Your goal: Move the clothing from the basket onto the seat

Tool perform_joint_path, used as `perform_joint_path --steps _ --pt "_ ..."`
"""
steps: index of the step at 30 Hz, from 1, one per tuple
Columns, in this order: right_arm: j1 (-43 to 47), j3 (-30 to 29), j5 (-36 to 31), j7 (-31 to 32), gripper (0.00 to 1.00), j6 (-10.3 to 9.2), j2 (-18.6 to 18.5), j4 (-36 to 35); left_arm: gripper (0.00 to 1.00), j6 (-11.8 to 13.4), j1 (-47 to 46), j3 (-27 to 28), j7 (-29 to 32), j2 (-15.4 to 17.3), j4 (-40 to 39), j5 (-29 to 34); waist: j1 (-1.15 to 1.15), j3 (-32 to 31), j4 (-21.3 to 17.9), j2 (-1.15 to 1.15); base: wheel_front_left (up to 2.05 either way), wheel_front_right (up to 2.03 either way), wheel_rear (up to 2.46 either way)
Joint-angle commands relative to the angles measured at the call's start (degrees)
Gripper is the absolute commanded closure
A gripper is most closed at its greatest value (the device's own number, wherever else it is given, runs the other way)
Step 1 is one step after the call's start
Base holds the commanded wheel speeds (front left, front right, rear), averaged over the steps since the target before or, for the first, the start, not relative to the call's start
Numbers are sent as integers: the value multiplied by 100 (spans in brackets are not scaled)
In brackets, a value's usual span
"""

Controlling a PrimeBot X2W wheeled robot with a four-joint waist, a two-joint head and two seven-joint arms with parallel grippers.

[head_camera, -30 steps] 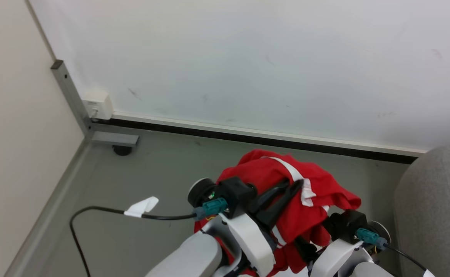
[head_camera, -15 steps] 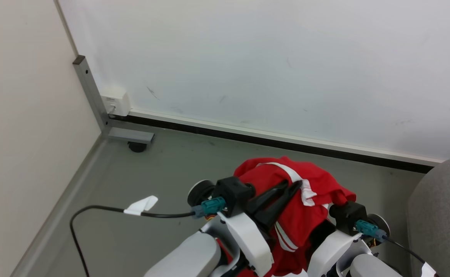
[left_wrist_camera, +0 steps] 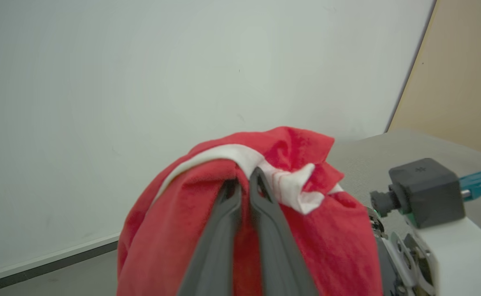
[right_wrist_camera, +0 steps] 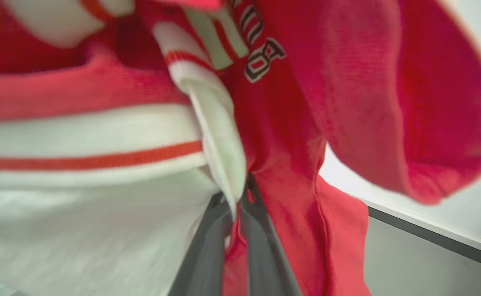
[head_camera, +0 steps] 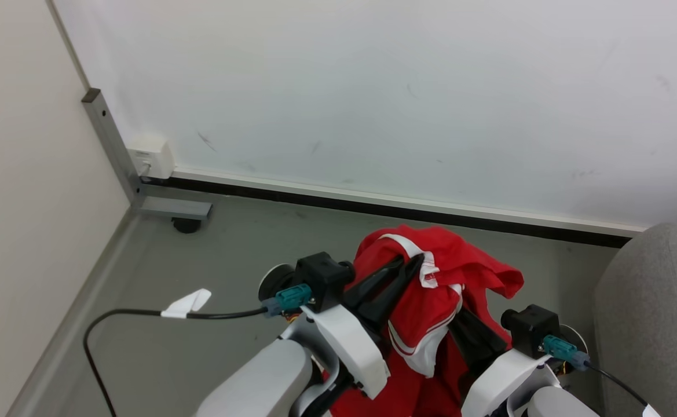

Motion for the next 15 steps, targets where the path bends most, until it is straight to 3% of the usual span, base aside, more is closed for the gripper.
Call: perform_joint_path --steps 1,2,3,15 --pt "76 -50 -3 -4 100 -12 -22 -63 52 22 -30 20 -58 30 35 -50 0 9 -35 0 0 0 0" --pt "87 -86 6 -3 100 -12 -29 -94 10 23 -18 14 -57 30 49 -56 0 12 -56 0 0 0 0" --pt "95 -132 21 -3 100 -12 -41 -133 0 22 4 7 -42 29 74 -72 0 15 -77 0 0 0 0" --pt "214 -819 -81 -3 100 -12 -343 -573 0 96 230 -2 -221 166 76 -39 0 80 -552 0 0 0 0"
